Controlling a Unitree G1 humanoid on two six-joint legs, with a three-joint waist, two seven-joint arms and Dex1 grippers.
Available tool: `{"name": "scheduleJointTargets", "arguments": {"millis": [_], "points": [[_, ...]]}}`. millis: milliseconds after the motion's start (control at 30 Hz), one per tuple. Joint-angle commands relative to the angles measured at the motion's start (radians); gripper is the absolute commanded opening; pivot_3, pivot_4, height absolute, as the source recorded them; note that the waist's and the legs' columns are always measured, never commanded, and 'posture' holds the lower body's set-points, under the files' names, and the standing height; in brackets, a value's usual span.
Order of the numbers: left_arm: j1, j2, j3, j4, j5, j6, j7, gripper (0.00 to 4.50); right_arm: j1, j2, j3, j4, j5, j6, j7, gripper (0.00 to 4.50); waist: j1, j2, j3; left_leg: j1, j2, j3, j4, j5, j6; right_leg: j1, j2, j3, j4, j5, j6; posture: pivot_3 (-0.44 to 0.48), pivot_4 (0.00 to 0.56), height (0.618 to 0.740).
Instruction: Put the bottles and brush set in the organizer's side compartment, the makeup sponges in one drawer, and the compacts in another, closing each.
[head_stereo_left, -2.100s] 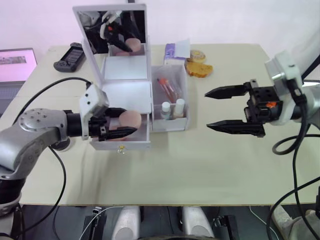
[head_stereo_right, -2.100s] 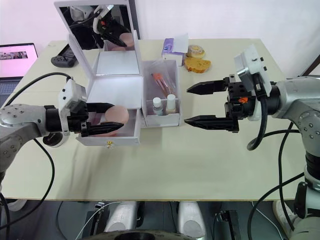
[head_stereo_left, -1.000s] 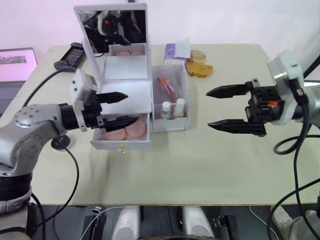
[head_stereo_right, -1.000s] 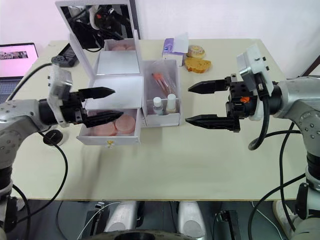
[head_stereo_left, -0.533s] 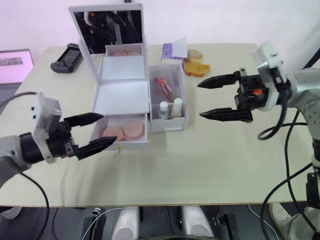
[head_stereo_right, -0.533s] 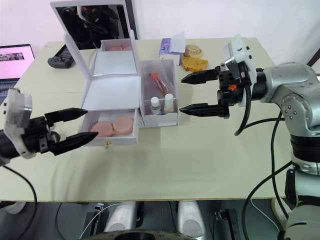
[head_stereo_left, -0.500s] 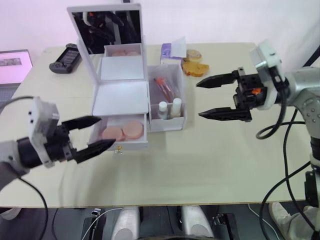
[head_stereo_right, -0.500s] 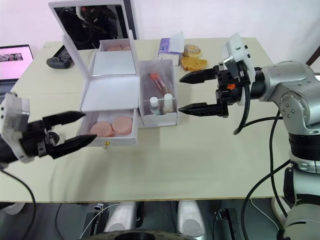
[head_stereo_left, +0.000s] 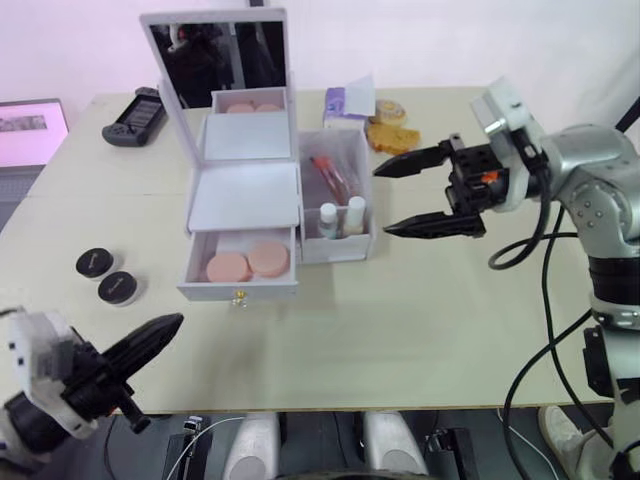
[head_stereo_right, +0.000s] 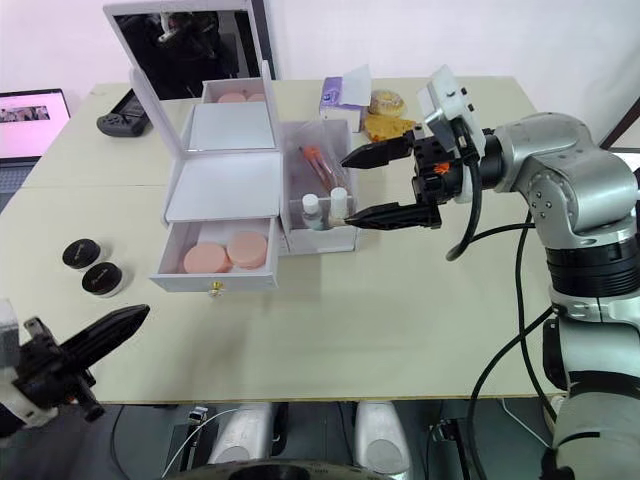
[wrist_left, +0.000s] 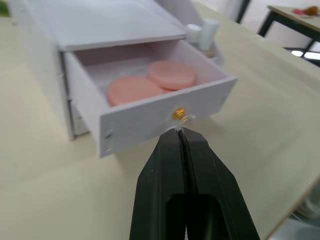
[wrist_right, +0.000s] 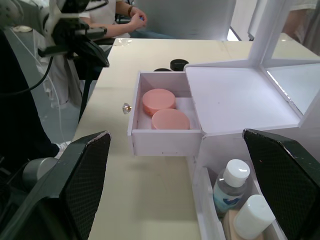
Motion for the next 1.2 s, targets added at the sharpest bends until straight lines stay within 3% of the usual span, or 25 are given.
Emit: {"name": "scheduleJointTargets", "arguments": {"millis": [33,167,333,833,1200], "points": [[0.009,-0.055,-0.124,0.047,0.14,-0.14,-0.013,0.05,0.014,-0.023,-0.045,-0.073,0.044,0.045,-0.003,4.5,0.002,0.0,0.0,0.0,0.0,0.0,0.0,0.0,0.0,0.0,0.0,0.0,0.0,0.0,0.0,0.0,0.15,0.74],[-0.028,-0.097,-0.245,0.135,0.241,-0.245,-0.002,0.05,0.042,-0.043,-0.074,-0.123,0.068,0.087,-0.029,4.5,0.014,0.0,0.0,0.0,0.0,0.0,0.001,0.0,0.0,0.001,0.0,0.0,-0.001,0.0,0.0,0.0,0.15,0.74],[-0.102,-0.09,-0.325,0.187,0.265,-0.279,0.023,0.05,0.054,-0.059,-0.096,-0.159,0.085,0.12,-0.059,4.5,0.02,0.0,0.0,0.0,0.0,0.0,0.0,0.0,0.0,0.0,0.0,0.0,0.0,0.0,0.0,0.0,0.15,0.74],[-0.347,-0.001,-0.476,0.278,0.272,-0.218,0.096,0.05,0.057,-0.095,-0.13,-0.207,0.115,0.17,-0.116,4.5,0.021,0.0,0.0,0.0,0.0,0.0,0.0,0.0,0.0,0.0,0.0,0.0,0.0,0.0,0.001,0.0,0.15,0.74],[-0.567,0.035,-0.513,0.409,0.286,-0.218,0.105,0.05,0.077,-0.126,-0.154,-0.211,0.126,0.168,-0.124,4.5,0.021,0.0,0.0,0.0,0.0,0.0,0.0,0.0,0.0,0.001,0.0,0.0,0.0,0.002,0.003,0.0,0.15,0.74]]}}
